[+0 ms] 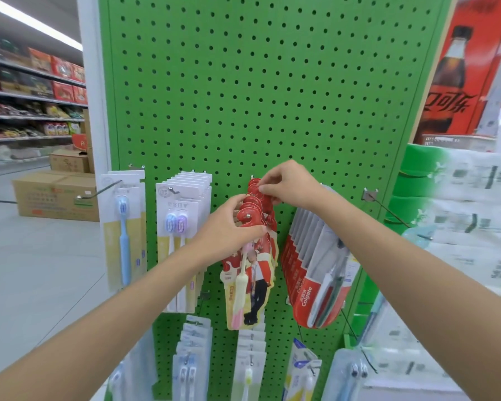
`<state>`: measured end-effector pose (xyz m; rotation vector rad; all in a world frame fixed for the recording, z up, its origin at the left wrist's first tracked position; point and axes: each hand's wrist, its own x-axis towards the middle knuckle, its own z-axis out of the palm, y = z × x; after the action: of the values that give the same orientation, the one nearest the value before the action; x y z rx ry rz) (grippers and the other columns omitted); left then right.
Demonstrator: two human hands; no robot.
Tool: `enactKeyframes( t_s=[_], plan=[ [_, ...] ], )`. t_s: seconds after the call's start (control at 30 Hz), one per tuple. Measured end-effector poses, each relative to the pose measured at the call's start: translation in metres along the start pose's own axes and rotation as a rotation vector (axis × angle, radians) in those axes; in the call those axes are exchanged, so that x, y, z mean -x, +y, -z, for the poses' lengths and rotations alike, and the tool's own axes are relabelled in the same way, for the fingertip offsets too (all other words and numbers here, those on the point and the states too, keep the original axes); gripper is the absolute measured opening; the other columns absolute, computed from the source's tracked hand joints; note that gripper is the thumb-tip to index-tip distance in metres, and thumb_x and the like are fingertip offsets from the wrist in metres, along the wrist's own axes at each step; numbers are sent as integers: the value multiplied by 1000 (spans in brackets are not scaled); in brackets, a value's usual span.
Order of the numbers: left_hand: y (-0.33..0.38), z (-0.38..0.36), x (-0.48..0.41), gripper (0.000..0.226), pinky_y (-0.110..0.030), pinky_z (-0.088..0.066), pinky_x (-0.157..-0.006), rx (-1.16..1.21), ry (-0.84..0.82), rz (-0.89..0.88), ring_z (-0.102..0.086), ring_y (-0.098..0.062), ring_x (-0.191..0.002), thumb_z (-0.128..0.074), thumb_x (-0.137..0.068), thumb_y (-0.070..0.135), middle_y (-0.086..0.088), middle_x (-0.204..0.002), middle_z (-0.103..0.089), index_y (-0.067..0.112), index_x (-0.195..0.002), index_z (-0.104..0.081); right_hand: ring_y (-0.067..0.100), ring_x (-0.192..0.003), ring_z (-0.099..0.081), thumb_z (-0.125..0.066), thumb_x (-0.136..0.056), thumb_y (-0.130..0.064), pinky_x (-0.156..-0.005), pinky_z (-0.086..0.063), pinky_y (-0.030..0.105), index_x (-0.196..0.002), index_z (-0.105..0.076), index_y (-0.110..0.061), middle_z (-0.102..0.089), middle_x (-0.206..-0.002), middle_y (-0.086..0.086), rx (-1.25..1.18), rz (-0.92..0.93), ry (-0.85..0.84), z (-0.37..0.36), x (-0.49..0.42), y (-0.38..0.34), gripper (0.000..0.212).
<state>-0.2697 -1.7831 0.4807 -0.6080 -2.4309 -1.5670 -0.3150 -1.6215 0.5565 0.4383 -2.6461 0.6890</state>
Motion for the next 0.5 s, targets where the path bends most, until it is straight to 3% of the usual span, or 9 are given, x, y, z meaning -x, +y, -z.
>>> enactKeyframes(
  t_s=[0.17, 0.27, 0.33, 0.4, 0.5],
  plan=[
    [-1, 0, -2, 73, -17, -51, -69, -21, 22, -4, -65, -4, -94, -78, -80, 30, 4, -121, -58, 27, -142, -38, 18, -78, -71, -64, -94, -22, -74, -61, 33, -104, -75, -12, -73, -94, 3, -48, 10, -65, -10, -4, -1, 18],
    [-1, 1, -3, 77, -21, -53, -72, -28, 14, -7, -66, -8, -95, -78, -80, 33, 2, -126, -56, 26, -144, -36, 13, -71, -66, -59, -96, -15, -72, -59, 27, -107, -72, -6, -69, -85, -1, -89, -24, 44, -7, -7, 2, 19],
    [-1, 1, -4, 79, -23, -54, -73, -28, 1, -3, -68, -7, -93, -77, -80, 36, 4, -125, -57, 27, -145, -33, 10, -73, -61, -57, -96, -9, -78, -54, 25, -110, -71, -5, -66, -91, -1, -50, -19, 143, -2, -11, 5, 20],
    [-1, 1, -4, 79, -25, -56, -76, -29, -11, 3, -69, -6, -91, -76, -81, 36, 6, -120, -60, 28, -145, -33, 13, -84, -60, -61, -95, -10, -84, -51, 26, -113, -70, -6, -68, -104, 4, 14, -5, 110, 0, -15, 5, 21],
    [-2, 1, -4, 77, -32, -57, -84, -33, -32, 13, -69, -6, -92, -76, -80, 38, 7, -119, -62, 30, -144, -33, 12, -81, -60, -67, -92, -19, -74, -48, 22, -105, -72, -7, -70, -105, 6, 64, -15, -25, -5, -21, 4, 18]
  ],
)
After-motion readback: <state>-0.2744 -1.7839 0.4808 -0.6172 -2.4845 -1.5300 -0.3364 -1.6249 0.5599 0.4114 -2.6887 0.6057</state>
